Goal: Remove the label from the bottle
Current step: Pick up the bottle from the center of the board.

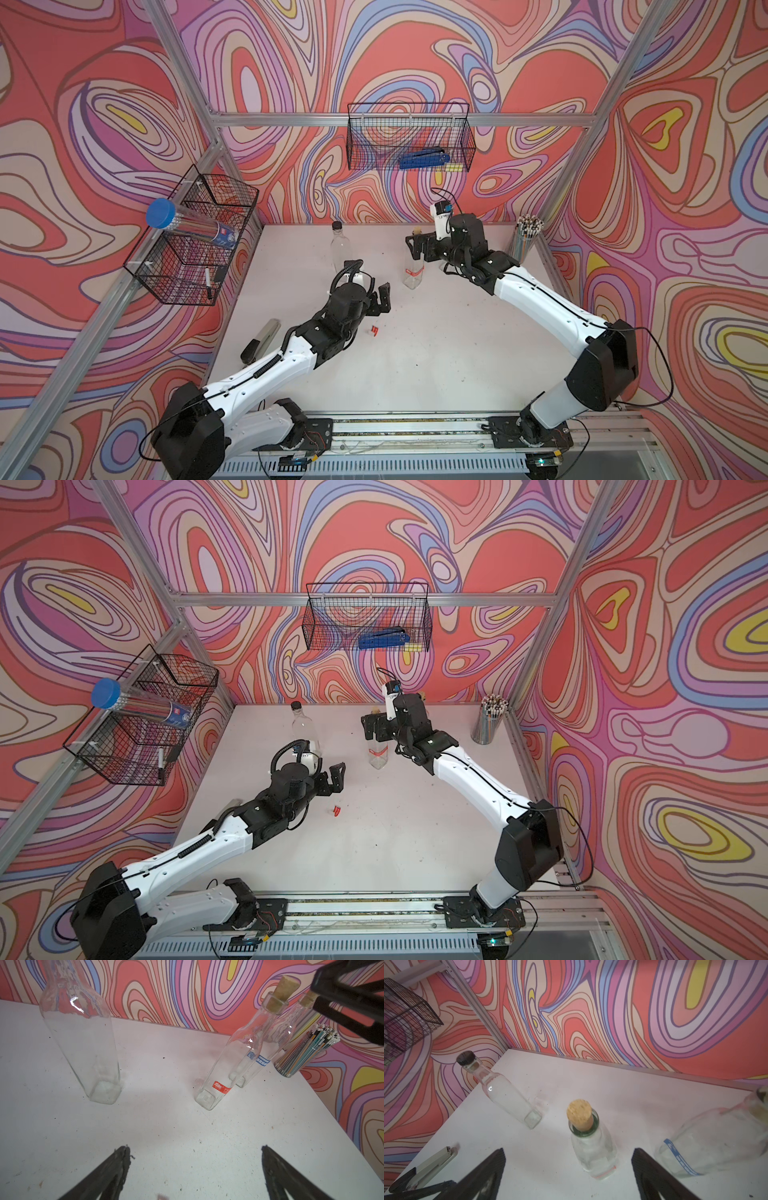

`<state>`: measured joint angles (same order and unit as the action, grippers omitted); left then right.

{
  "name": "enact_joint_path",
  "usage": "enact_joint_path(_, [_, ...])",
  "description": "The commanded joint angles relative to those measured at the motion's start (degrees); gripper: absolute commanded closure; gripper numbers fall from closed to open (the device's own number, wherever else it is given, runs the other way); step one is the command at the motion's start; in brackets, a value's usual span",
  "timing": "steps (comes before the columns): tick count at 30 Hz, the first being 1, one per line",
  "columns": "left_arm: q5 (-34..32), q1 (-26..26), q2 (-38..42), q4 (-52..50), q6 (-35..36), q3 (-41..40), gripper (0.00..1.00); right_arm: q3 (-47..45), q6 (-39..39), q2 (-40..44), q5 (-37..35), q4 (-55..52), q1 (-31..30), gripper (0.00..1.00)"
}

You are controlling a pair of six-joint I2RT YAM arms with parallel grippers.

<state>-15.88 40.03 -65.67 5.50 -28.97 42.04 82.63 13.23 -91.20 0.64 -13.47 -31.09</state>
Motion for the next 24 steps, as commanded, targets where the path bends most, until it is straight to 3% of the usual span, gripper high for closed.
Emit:
enact_joint_path(1, [1.08,-0.33,-0.05,0.8,-1.48,0.63,0.0,1.69,-1.54,-0.75,0.05,-1.05,0.24,0.02])
enact_joint_path(8, [4.28,-0.33,4.76,-7.58,-1.11,1.28,0.0,6.89,-0.67,-5.04,-0.81,-2.66,0.24,0.04])
enact_joint_path(14, [5.35,-0.39,9.11,-5.44,-0.96,-2.69,0.0,10.0,-1.03,-9.06,-1.95,-4.69,0.24,0.07])
enact_joint_path(24, [8.03,-0.45,6.8,-3.57,-0.99,-3.18,0.0,7.85,-2.46,-11.15,-3.38,-2.89,0.2,0.15])
